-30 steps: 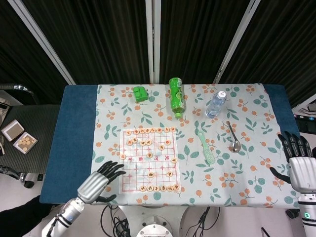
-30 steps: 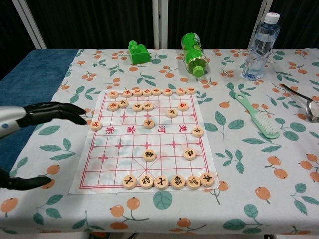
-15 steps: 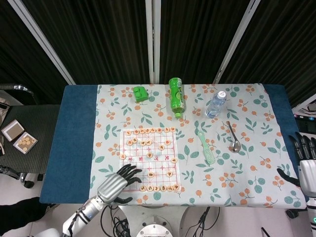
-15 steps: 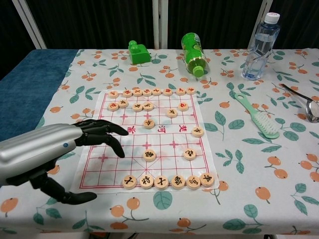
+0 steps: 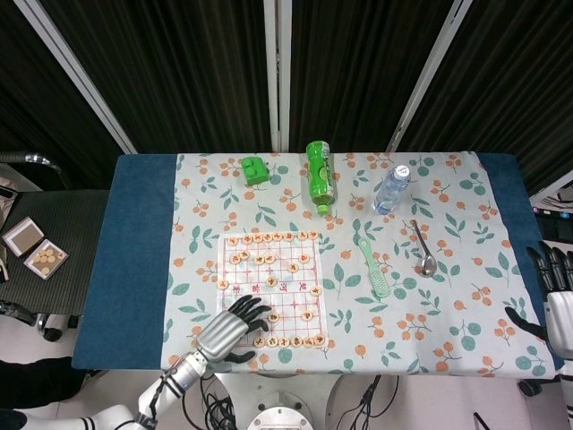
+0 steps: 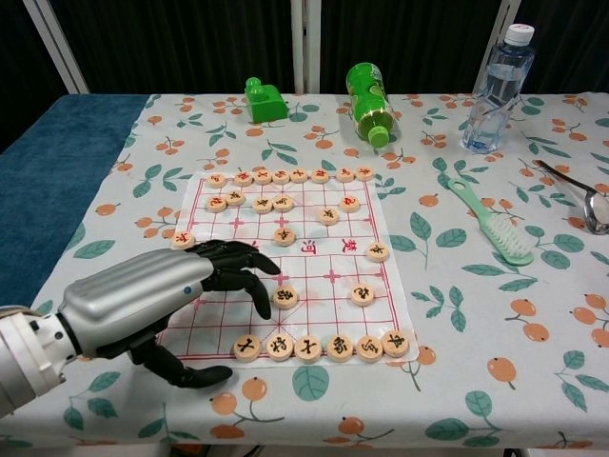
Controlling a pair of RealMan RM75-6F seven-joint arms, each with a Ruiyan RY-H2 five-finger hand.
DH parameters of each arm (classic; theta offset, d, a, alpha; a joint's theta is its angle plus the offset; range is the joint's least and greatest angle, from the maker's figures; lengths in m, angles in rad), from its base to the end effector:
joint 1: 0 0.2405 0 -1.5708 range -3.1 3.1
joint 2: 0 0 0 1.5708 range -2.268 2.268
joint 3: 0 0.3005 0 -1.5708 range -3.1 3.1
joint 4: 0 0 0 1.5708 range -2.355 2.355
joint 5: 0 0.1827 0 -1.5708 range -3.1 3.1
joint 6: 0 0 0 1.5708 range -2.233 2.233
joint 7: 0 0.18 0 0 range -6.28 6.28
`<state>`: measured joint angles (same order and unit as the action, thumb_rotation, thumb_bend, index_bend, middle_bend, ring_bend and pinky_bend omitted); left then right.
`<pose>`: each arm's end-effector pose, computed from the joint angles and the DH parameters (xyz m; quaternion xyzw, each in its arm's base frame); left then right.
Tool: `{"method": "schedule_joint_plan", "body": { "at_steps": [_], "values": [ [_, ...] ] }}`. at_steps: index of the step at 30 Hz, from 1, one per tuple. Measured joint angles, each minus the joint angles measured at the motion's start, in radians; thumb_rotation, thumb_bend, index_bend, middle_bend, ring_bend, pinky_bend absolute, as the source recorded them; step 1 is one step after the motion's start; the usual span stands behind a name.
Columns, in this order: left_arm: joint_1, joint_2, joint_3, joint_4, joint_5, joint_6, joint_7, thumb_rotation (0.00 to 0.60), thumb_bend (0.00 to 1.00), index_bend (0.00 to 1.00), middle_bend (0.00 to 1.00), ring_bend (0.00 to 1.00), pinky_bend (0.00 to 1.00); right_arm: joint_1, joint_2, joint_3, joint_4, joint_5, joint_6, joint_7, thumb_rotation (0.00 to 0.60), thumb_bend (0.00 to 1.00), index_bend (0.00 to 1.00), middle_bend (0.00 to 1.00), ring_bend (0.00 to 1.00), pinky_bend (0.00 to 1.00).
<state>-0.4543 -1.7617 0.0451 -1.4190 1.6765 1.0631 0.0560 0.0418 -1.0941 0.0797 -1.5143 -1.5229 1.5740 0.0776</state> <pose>-0.1763 0.2465 -0.0925 -0.7708 -0.4074 -0.4319 0.2310 -0.3518 -0.2085 0.2392 0.5763 -0.3449 0.4047 0.6205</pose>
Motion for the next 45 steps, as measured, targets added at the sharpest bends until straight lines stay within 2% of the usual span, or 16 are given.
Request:
{"method": "schedule_joint_plan", "body": {
  "at_steps": [15,37,45],
  "values": [
    [-0.026,-0.026,0.014,0.04,-0.024,0.002,-0.026,0.6,0.29,0.41,0.12,0.0,0.01,-0.002,-0.003,0.001,0.018,0.011,-0.014,0.021,0.6,0.06,0.0,0.0,0.0,0.0],
    [-0.037,-0.039,0.023,0.044,-0.043,0.023,-0.028,0.6,0.34,0.5,0.13,0.0,0.01,-0.011,-0.01,0.005,0.044,0.019,-0.012,0.046,0.6,0.09,0.0,0.0,0.0,0.0],
    [-0.048,-0.026,0.002,0.022,-0.04,0.048,-0.032,0.6,0.34,0.51,0.13,0.0,0.03,-0.013,-0.013,0.007,0.047,0.015,-0.006,0.049,0.6,0.1,0.0,0.0,0.0,0.0]
  ]
}}
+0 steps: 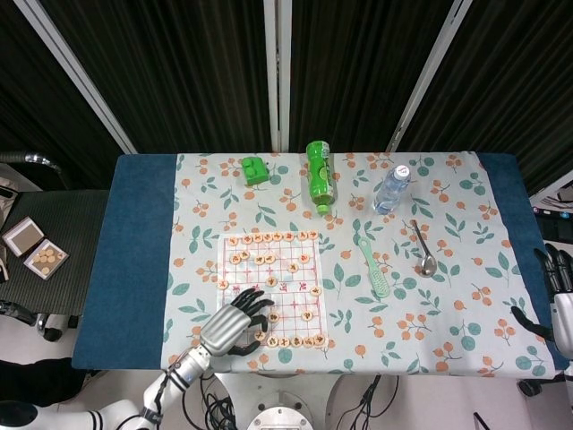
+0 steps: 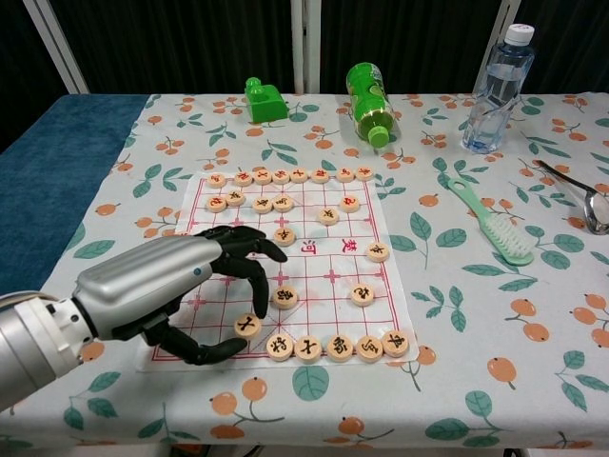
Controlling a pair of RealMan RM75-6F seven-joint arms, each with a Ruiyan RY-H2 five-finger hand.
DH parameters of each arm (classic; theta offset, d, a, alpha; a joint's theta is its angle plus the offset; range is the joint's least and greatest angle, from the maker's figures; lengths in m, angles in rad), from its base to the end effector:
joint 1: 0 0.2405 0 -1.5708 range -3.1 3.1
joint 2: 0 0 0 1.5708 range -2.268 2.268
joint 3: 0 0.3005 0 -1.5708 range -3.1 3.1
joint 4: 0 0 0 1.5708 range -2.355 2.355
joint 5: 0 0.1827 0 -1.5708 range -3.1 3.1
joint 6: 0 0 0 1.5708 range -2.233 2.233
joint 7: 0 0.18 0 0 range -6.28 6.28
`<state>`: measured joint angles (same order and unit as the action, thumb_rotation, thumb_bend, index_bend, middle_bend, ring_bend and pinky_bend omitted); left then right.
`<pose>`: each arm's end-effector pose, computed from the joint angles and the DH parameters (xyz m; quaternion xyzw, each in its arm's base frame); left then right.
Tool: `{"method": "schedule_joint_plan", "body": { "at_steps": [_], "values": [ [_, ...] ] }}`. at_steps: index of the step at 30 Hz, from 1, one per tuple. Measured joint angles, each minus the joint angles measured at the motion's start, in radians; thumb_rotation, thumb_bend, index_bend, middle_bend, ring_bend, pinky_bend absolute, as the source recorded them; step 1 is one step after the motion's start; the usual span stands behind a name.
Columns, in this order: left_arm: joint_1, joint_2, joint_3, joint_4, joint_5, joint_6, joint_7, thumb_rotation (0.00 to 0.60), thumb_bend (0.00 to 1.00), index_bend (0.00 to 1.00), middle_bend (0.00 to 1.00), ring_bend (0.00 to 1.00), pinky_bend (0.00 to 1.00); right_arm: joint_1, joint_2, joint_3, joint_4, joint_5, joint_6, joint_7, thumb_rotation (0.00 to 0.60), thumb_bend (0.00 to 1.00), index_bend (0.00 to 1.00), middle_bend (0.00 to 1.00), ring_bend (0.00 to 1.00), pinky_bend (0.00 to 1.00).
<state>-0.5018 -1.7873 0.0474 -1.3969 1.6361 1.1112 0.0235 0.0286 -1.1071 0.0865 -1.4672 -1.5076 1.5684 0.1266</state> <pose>-0.1655 0.2601 -0.0931 -0.7555 -0.4123 -0.4537 0.2309 -0.3638 -0.2051 0.2411 0.5653 -0.3549 0.4038 0.6257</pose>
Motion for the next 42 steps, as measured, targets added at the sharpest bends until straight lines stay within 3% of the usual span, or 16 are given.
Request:
{"method": "schedule_joint_plan", "body": {
  "at_steps": [24,42],
  "values": [
    [-0.076,-0.08,-0.037,0.098,-0.007,-0.029,-0.038,0.6,0.35,0.5,0.13,0.0,0.02,-0.009,0.006,0.011,0.017,0.019,0.0,0.023,0.6,0.12,0.0,0.0,0.0,0.0],
    [-0.088,-0.091,-0.017,0.133,0.005,-0.008,-0.084,0.6,0.34,0.44,0.13,0.0,0.01,-0.009,-0.001,0.014,0.032,0.028,-0.01,0.03,0.6,0.12,0.0,0.0,0.0,0.0]
  ]
}}
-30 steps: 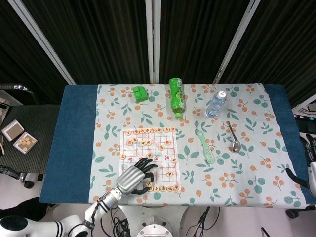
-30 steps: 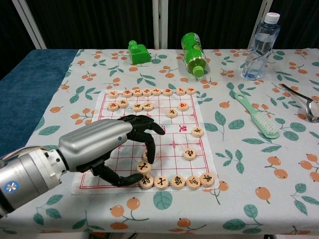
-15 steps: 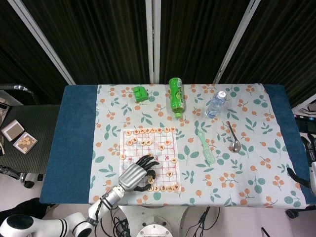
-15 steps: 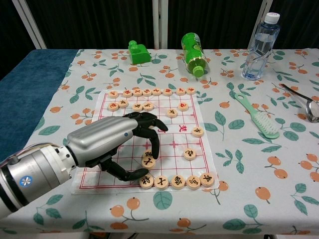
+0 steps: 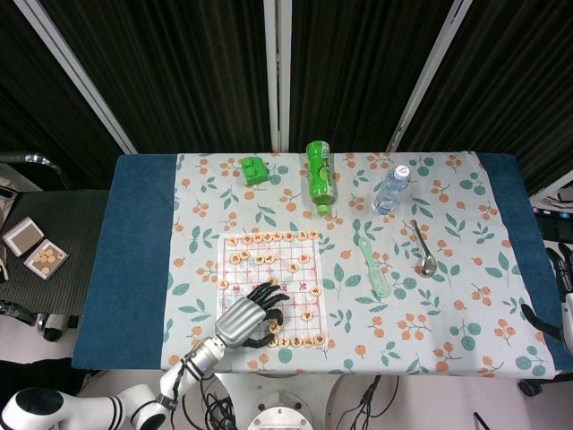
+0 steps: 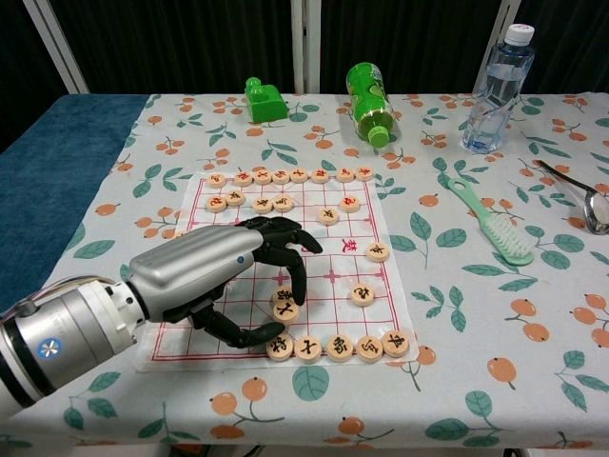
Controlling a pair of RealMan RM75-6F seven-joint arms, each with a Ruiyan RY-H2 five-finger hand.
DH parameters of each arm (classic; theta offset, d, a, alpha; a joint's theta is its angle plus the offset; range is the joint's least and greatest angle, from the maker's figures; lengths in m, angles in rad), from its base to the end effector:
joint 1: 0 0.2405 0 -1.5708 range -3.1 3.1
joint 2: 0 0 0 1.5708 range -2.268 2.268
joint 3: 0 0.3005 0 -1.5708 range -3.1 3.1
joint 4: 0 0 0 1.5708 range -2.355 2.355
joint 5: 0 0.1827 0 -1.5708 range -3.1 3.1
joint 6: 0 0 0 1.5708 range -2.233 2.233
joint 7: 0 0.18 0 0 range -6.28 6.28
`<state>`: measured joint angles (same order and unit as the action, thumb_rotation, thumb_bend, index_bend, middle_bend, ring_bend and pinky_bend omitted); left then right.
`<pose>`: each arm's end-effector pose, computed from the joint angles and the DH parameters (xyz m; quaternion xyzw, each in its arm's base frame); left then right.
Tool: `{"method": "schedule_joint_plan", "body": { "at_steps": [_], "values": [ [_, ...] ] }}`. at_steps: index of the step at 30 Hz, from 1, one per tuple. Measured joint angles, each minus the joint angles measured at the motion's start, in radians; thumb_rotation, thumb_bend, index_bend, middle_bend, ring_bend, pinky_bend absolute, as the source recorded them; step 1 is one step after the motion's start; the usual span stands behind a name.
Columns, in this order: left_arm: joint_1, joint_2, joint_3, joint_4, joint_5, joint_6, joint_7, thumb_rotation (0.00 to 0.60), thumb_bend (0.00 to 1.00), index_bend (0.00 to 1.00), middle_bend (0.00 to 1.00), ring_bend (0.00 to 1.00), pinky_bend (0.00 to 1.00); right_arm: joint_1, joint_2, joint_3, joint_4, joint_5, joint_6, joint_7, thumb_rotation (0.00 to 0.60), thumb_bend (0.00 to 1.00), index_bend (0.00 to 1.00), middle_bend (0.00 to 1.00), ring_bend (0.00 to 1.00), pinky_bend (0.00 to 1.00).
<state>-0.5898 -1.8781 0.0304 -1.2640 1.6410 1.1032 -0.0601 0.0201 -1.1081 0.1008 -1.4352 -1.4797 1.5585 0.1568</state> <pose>-0.1426 0.2789 -0.1188 -0.7614 -0.3980 -0.4675 0.2080 -0.3741 -0.2041 0.2480 0.5524 -0.3598 0.3992 0.6372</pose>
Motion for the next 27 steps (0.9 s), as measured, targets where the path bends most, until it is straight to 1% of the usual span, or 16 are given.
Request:
{"method": "schedule_joint_plan", "body": {
  "at_steps": [7,14,20,23,27],
  "values": [
    [-0.001,0.002,0.006,0.0,0.001,0.004,-0.004,0.6,0.34,0.43,0.13,0.0,0.01,-0.005,0.006,0.001,-0.006,0.001,0.007,-0.005,0.6,0.12,0.0,0.0,0.0,0.0],
    [-0.002,0.009,0.012,-0.004,0.001,0.005,-0.002,0.6,0.34,0.35,0.13,0.0,0.0,-0.005,0.006,0.0,-0.009,-0.001,0.005,-0.008,0.6,0.12,0.0,0.0,0.0,0.0],
    [0.0,0.018,0.013,-0.017,0.001,0.015,-0.003,0.6,0.33,0.35,0.13,0.0,0.0,-0.008,0.009,0.002,-0.012,-0.001,0.012,-0.007,0.6,0.12,0.0,0.0,0.0,0.0],
    [0.007,0.036,0.014,-0.045,0.006,0.035,0.007,0.6,0.33,0.34,0.13,0.0,0.01,-0.01,0.011,0.004,-0.013,0.0,0.016,-0.005,0.6,0.12,0.0,0.0,0.0,0.0],
    [0.034,0.104,0.024,-0.114,0.011,0.085,0.046,0.6,0.33,0.32,0.13,0.0,0.01,-0.014,0.014,0.004,-0.013,-0.003,0.024,0.001,0.6,0.12,0.0,0.0,0.0,0.0]
  ]
}}
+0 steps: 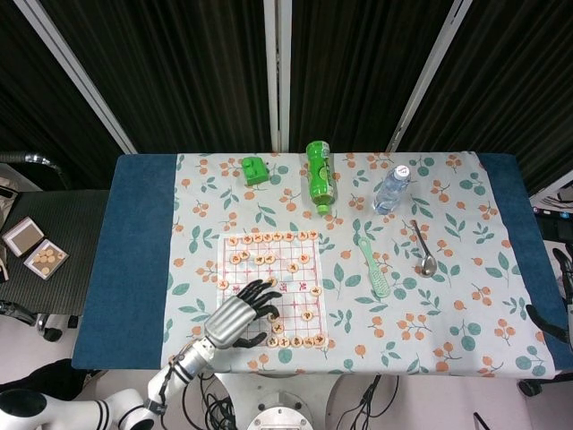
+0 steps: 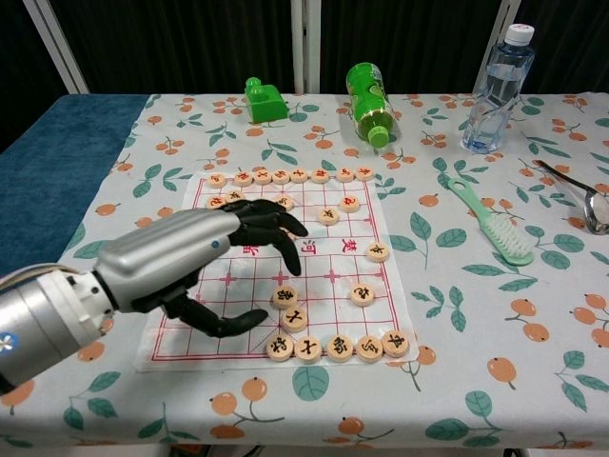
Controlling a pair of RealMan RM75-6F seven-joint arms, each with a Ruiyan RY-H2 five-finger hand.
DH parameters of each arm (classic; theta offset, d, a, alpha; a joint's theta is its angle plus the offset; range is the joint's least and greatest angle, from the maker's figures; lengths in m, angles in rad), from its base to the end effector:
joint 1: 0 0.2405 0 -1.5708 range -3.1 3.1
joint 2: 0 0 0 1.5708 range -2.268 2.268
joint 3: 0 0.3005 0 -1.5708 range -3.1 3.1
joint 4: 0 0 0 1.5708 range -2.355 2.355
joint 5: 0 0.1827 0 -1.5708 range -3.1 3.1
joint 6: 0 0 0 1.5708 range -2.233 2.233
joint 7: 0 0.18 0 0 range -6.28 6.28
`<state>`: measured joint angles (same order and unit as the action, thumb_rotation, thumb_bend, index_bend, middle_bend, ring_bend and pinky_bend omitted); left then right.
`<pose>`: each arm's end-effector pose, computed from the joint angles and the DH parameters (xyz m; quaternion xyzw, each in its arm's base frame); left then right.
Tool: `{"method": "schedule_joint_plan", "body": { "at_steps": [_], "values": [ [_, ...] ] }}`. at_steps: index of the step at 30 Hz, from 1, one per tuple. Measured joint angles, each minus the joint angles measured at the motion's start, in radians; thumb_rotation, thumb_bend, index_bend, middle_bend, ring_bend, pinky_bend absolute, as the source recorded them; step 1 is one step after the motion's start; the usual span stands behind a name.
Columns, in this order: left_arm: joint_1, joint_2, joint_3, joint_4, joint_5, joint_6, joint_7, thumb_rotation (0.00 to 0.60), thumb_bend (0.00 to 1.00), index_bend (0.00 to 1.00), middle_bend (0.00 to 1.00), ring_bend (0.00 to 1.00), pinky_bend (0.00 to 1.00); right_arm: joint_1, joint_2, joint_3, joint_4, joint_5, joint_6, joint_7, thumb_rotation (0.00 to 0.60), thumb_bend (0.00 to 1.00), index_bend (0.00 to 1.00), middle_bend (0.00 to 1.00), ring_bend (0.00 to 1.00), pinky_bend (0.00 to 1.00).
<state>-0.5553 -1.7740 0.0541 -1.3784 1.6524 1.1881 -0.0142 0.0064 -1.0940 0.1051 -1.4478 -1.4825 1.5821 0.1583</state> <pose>-0.1542 0.2755 -0.0784 -0.7500 -0.3846 -0.4862 0.2305 -0.3717 -0.1993 0.2558 0.5470 -0.3534 0.4039 0.6425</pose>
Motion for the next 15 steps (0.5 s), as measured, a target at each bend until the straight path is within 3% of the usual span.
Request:
{"method": "schedule_joint_plan", "body": {
  "at_steps": [9,15],
  "values": [
    [0.166,0.276,0.033,-0.124,-0.044,0.206,0.137,0.6,0.31,0.24,0.13,0.0,0.01,-0.007,-0.013,-0.03,0.016,-0.032,-0.001,-0.026,0.6,0.12,0.0,0.0,0.0,0.0],
    [0.303,0.465,0.061,-0.164,-0.098,0.333,0.136,0.6,0.31,0.22,0.13,0.0,0.01,-0.016,-0.036,-0.049,0.027,-0.047,0.003,-0.061,0.6,0.12,0.0,0.0,0.0,0.0]
  ]
}}
